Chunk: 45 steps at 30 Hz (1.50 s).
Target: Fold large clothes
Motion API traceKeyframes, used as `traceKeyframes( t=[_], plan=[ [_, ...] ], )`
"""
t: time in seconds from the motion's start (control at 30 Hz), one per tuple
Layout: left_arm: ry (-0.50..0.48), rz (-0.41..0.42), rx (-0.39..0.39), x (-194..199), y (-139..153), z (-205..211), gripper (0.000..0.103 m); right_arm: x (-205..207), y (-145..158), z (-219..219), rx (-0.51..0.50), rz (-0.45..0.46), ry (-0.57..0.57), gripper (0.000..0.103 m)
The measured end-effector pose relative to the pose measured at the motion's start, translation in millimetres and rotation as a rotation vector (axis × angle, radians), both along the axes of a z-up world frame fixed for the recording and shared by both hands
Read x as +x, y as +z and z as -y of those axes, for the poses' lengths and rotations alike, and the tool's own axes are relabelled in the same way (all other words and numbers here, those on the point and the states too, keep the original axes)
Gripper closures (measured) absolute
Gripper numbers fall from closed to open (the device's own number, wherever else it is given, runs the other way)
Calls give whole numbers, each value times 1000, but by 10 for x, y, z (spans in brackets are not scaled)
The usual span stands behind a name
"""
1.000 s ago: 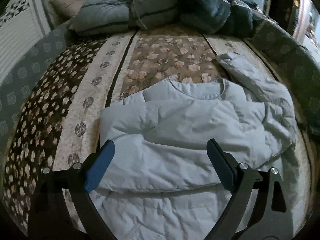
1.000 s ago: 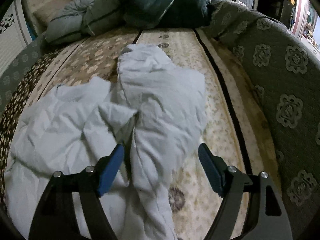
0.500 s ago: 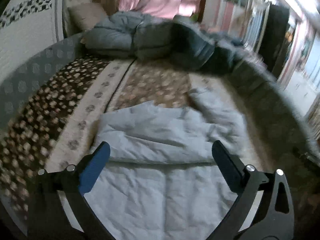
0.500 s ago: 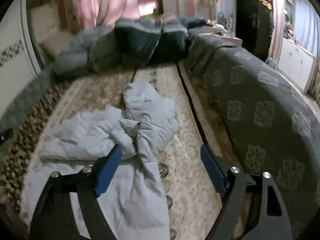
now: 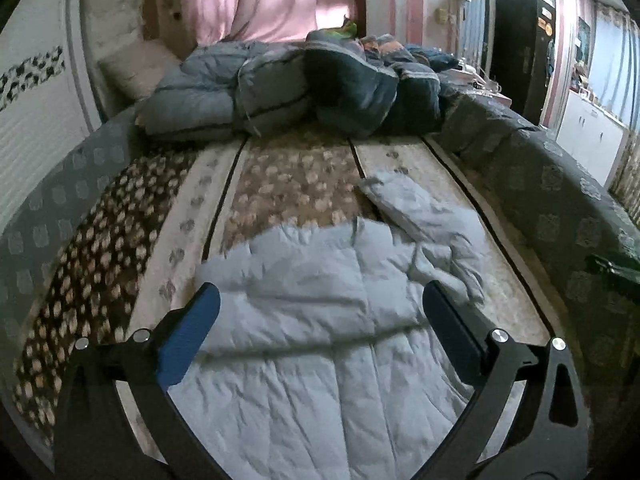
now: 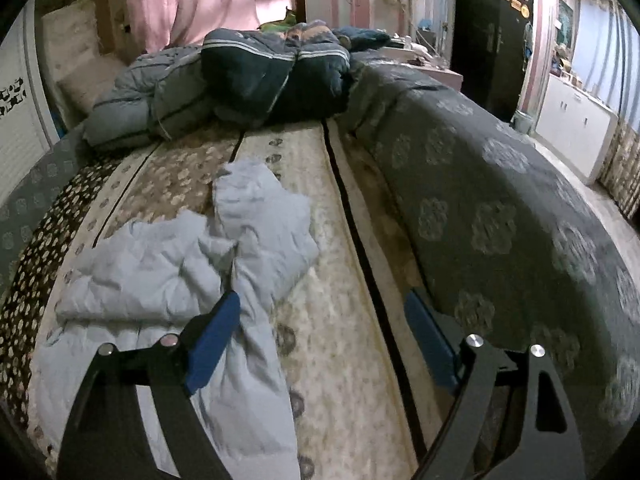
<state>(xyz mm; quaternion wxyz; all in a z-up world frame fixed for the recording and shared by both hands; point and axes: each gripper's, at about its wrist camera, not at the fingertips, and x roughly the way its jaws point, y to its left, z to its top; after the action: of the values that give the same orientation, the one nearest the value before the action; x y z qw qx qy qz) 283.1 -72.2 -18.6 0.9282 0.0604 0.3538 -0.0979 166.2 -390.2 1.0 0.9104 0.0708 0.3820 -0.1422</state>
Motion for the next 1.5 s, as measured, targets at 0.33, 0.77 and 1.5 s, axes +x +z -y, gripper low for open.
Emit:
traceKeyframes(
  t=[0.33,0.77,1.5],
  plan=[
    [14,-59,99,1283,-377,97,3,1615,-577,-293,-29,-151,127,19],
    [15,-245,85,1639,-1696,-249,3,2791,-1801,-849,-121,-371,158,14],
    [12,-308,133,1382,-1932,-258,4,1595,-1543,326,-199,-356,176,86]
  ],
)
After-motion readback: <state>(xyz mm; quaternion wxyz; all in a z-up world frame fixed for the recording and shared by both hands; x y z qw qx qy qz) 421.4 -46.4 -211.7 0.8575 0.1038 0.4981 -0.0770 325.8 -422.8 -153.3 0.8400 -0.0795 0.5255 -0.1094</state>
